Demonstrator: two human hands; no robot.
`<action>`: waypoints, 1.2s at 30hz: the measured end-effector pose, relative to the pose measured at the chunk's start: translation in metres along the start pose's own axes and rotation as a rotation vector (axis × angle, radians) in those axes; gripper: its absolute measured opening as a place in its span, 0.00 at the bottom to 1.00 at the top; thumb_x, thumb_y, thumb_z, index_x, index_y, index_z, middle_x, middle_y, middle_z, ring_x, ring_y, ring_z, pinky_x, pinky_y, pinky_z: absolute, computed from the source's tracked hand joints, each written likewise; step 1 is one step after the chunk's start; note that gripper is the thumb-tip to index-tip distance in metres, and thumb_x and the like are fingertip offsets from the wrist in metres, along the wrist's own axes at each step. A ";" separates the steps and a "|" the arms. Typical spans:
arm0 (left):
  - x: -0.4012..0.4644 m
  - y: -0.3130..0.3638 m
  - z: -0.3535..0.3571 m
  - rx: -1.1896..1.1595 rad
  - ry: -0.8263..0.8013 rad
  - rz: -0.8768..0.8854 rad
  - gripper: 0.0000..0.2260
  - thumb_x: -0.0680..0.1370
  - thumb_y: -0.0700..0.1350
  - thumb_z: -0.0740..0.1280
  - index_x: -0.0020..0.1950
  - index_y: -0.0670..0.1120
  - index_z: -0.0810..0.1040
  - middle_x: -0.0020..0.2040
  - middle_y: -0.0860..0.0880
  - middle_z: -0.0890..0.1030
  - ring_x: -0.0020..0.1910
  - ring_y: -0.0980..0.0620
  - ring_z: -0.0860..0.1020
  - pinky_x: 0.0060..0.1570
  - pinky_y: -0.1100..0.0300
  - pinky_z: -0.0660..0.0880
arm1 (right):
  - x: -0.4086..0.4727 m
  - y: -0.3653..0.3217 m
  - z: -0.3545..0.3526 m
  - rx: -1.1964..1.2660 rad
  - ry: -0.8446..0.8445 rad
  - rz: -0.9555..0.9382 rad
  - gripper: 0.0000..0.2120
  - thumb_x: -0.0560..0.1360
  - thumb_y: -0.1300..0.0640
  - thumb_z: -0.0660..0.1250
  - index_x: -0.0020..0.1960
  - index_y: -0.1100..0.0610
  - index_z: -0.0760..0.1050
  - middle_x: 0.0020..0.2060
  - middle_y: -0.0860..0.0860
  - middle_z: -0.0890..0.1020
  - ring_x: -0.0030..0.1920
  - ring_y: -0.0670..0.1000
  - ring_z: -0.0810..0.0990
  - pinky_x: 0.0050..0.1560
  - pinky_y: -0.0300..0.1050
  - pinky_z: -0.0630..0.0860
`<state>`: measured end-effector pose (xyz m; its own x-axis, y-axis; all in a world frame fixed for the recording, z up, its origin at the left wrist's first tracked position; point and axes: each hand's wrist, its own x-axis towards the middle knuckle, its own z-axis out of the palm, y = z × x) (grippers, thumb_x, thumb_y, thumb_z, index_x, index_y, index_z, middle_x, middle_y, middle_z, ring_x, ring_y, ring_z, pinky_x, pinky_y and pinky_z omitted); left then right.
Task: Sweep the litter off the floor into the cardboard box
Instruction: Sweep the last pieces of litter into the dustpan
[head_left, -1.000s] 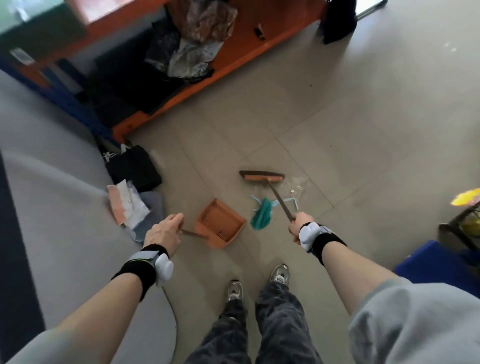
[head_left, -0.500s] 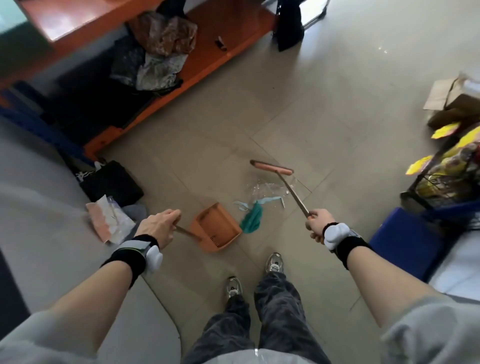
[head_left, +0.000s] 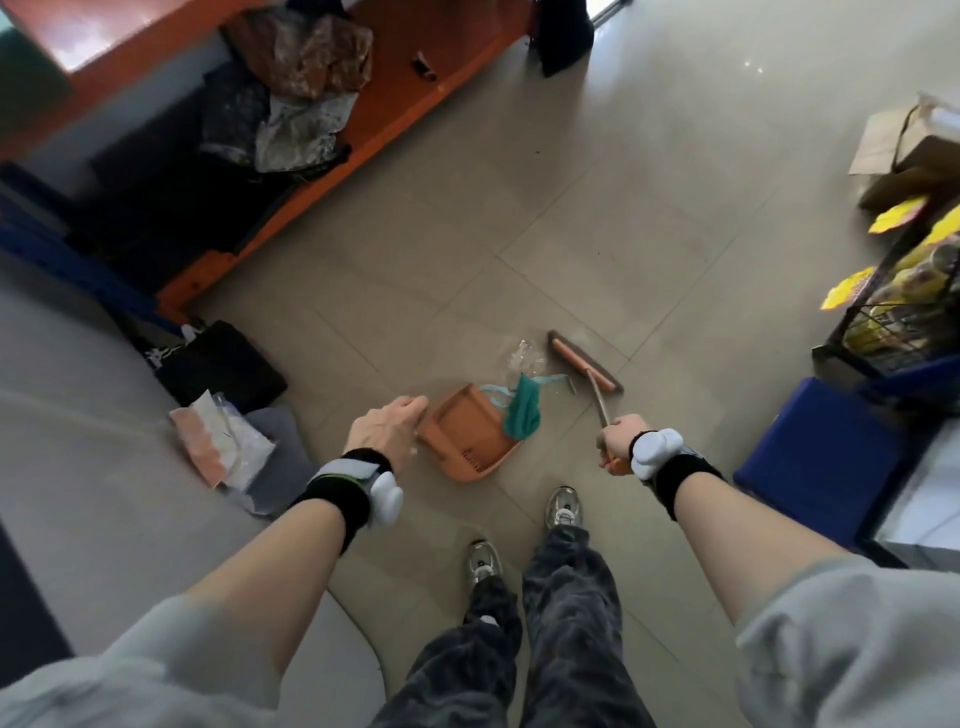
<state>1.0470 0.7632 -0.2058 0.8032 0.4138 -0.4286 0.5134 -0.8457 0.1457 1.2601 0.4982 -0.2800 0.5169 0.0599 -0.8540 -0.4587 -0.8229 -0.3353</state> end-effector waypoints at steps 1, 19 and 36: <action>0.007 0.010 -0.003 0.006 -0.009 0.005 0.16 0.74 0.42 0.65 0.60 0.51 0.69 0.58 0.49 0.75 0.54 0.38 0.78 0.47 0.50 0.72 | -0.006 0.004 0.008 0.011 -0.017 0.014 0.06 0.75 0.70 0.58 0.43 0.62 0.70 0.30 0.59 0.74 0.26 0.54 0.73 0.23 0.38 0.71; 0.028 0.071 -0.030 -0.013 0.043 0.175 0.06 0.74 0.40 0.60 0.50 0.48 0.69 0.52 0.46 0.76 0.49 0.38 0.76 0.42 0.52 0.67 | -0.141 0.045 0.029 0.225 -0.241 0.080 0.05 0.72 0.70 0.59 0.47 0.63 0.69 0.30 0.57 0.71 0.18 0.49 0.68 0.21 0.29 0.60; -0.078 0.325 -0.066 0.219 0.075 0.826 0.08 0.70 0.38 0.60 0.43 0.51 0.67 0.47 0.49 0.78 0.40 0.40 0.73 0.38 0.55 0.65 | -0.287 0.261 -0.097 0.690 0.001 0.114 0.12 0.74 0.68 0.57 0.32 0.62 0.66 0.14 0.52 0.68 0.13 0.46 0.65 0.16 0.28 0.60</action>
<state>1.1713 0.4783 -0.0660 0.9158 -0.3485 -0.1996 -0.3084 -0.9286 0.2061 1.0621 0.2118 -0.0842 0.4382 -0.0063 -0.8989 -0.8645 -0.2767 -0.4195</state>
